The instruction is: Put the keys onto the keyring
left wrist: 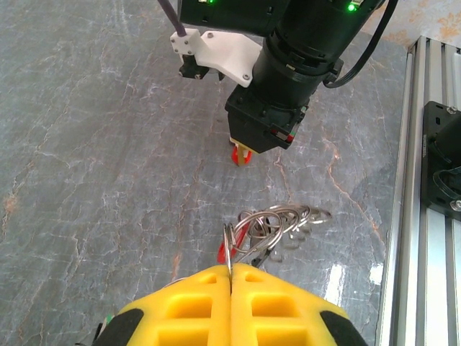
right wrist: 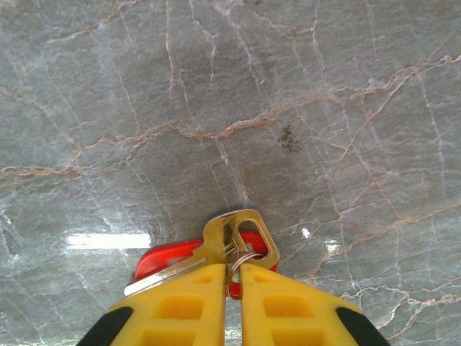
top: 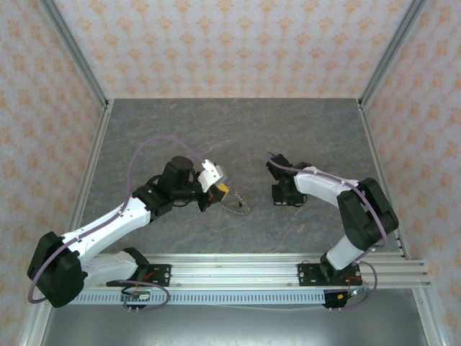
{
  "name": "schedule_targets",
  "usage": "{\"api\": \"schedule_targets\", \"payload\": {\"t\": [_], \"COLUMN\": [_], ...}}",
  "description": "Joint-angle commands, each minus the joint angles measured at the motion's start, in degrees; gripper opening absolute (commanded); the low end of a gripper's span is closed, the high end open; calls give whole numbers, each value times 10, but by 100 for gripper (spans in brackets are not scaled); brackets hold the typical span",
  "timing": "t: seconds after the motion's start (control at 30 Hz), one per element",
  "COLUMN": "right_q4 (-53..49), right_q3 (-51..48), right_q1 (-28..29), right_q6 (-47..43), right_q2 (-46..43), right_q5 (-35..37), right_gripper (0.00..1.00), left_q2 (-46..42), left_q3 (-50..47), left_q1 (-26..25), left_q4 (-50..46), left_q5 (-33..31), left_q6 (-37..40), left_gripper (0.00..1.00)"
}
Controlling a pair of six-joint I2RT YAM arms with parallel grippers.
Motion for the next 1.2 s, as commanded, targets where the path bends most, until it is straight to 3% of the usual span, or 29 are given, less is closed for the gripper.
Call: {"api": "schedule_targets", "payload": {"t": [0.0, 0.27, 0.8, 1.0, 1.17], "right_q4": [5, 46, 52, 45, 48], "right_q3": [-16, -54, -59, -51, -45], "right_q1": [-10, -54, -61, -62, -62], "right_q6": [10, 23, 13, 9, 5], "right_q2": [-28, -62, -57, -48, -39], "right_q5": [-1, -50, -30, -13, -21], "right_gripper": [11, 15, 12, 18, 15], "left_q2": [-2, 2, 5, 6, 5], "left_q3": [23, 26, 28, 29, 30], "left_q1": [-3, -3, -3, -3, -3], "left_q4": [5, 3, -1, -3, -4], "left_q5": [14, 17, 19, 19, 17], "left_q6": [7, 6, 8, 7, 8], "left_gripper": [0, 0, 0, 0, 0]}}
